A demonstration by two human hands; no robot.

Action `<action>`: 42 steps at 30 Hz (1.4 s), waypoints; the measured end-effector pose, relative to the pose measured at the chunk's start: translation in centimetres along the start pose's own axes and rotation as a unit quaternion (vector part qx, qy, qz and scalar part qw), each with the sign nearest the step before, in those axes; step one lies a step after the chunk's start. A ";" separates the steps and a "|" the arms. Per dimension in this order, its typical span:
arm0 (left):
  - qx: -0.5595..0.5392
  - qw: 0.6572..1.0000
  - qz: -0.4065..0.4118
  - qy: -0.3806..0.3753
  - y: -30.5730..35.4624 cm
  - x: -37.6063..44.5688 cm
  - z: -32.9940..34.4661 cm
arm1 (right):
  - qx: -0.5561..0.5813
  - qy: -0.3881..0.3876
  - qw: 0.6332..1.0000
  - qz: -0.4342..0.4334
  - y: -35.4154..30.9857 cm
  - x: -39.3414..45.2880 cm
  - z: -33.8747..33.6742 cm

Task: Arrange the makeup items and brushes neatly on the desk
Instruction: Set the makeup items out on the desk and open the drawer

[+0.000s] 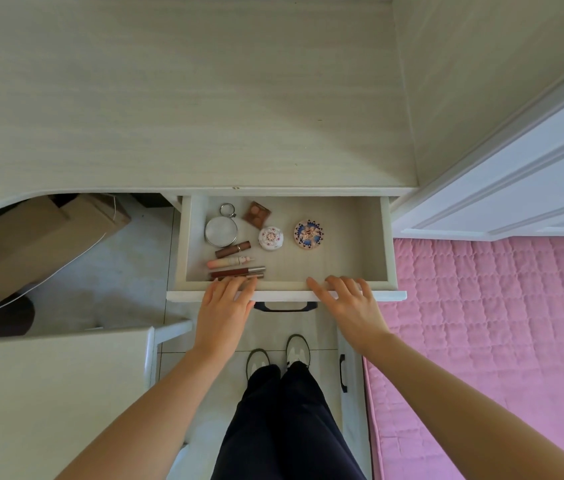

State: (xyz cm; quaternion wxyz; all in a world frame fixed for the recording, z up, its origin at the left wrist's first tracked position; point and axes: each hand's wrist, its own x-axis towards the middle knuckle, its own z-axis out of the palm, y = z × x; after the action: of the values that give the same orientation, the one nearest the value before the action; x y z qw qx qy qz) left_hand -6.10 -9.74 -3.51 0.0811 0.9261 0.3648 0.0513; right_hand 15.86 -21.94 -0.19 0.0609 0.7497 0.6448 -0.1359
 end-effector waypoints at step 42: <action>-0.003 0.960 -0.166 -0.223 -3.3 7.4 2.3 | 0.301 -0.145 0.917 0.216 2.0 8.1 4.2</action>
State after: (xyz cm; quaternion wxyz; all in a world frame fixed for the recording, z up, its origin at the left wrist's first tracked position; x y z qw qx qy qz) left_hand -2.58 -2.60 -6.17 0.1706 0.8400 0.4863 -0.1697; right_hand 18.37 -15.71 -6.61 -0.0467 0.8257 0.3797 -0.4145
